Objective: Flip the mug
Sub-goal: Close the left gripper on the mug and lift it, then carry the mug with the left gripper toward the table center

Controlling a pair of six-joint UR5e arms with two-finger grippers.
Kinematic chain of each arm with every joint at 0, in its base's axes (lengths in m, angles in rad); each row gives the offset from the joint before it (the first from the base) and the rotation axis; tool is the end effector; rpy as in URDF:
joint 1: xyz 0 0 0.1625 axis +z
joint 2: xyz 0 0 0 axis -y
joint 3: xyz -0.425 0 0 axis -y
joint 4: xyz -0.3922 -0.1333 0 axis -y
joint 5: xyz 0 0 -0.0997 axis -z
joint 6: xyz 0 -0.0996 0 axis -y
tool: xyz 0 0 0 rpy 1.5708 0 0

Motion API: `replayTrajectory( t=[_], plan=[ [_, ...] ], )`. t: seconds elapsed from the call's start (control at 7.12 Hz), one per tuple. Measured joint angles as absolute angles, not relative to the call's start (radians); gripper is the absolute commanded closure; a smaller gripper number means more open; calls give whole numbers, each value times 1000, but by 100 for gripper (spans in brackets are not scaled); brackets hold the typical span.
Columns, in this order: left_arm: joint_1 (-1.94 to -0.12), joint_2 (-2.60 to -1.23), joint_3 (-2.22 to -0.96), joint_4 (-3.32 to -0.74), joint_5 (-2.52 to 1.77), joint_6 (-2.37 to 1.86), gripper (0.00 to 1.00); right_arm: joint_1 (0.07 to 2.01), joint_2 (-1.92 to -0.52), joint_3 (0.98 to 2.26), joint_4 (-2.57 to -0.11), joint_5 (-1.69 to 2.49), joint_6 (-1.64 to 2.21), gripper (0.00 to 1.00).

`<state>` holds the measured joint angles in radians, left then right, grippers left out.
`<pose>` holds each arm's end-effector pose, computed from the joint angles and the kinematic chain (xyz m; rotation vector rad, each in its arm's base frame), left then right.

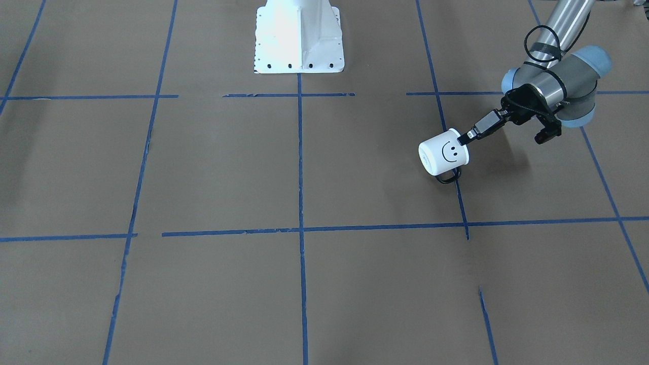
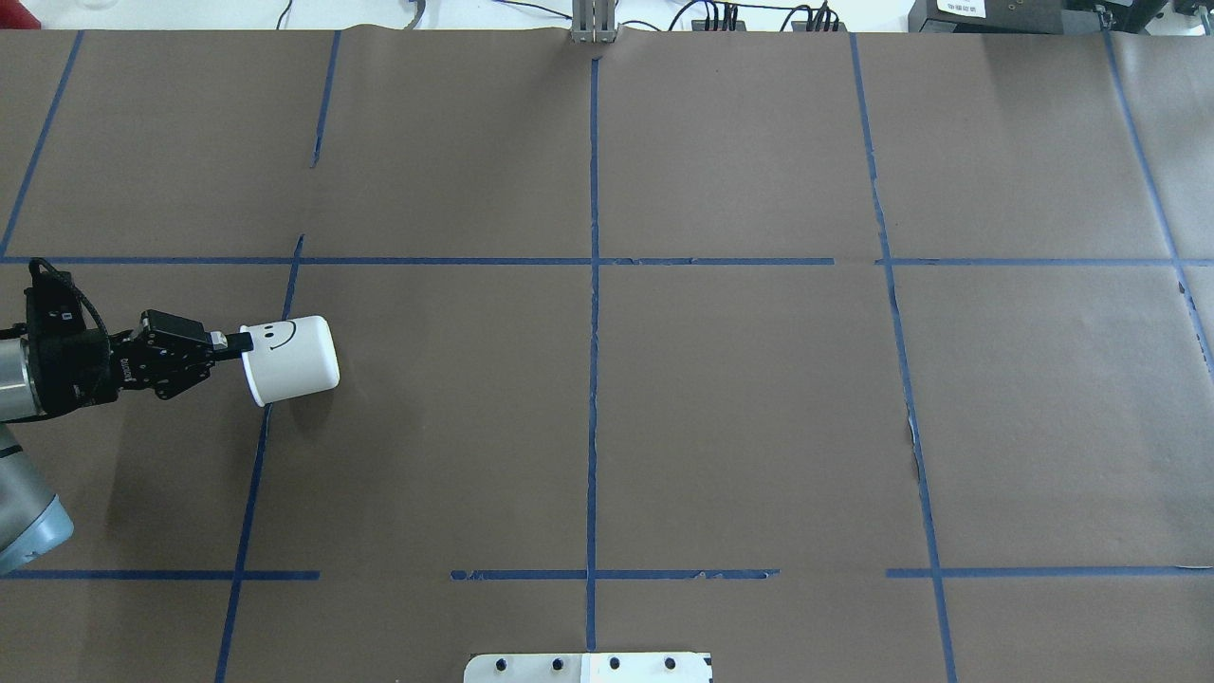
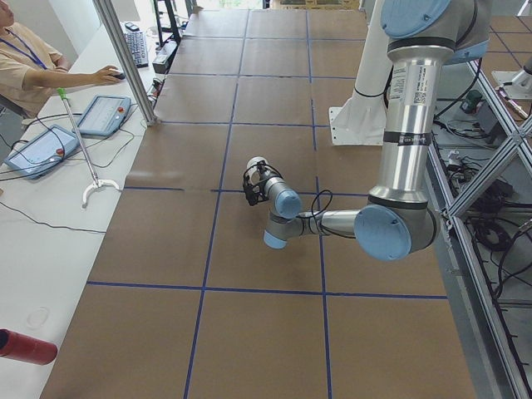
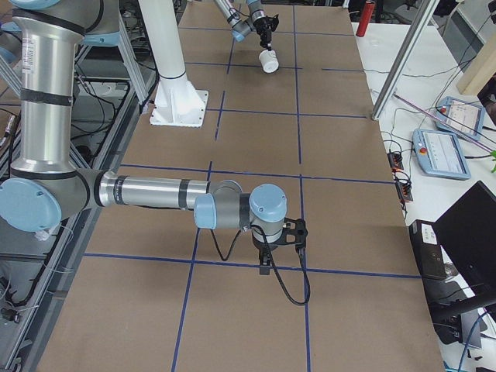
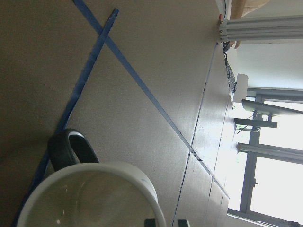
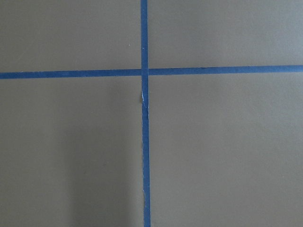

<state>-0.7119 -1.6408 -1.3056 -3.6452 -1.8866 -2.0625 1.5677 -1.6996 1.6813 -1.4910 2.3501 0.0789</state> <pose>0.2923 -0.3874 0.5388 -0.0109 1.8981 -0.5327 0.0619 -0.4416 0.6558 0.0264 -0.7808 0.0479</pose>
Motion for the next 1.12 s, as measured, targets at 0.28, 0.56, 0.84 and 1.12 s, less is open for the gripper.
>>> replayTrajectory(
  t=[0.28,0.56,0.84,1.12],
  plan=[
    [-714,-1637,-1399,-3540,-1892,-2069,100,1568,-1700,1682,-1491,2350,79,0],
    [-712,-1684,-1585,-3153,-1892,-2066,100,1568,-1699,1682,-1491,2350,79,0],
    [-701,-1854,-1659,-2733,-1890,-2035,100,1568,-1699,1683,-1491,2350,78,0],
    [-655,-2038,-1666,-2335,-1878,-1975,100,1568,-1700,1682,-1491,2350,79,0]
  ],
)
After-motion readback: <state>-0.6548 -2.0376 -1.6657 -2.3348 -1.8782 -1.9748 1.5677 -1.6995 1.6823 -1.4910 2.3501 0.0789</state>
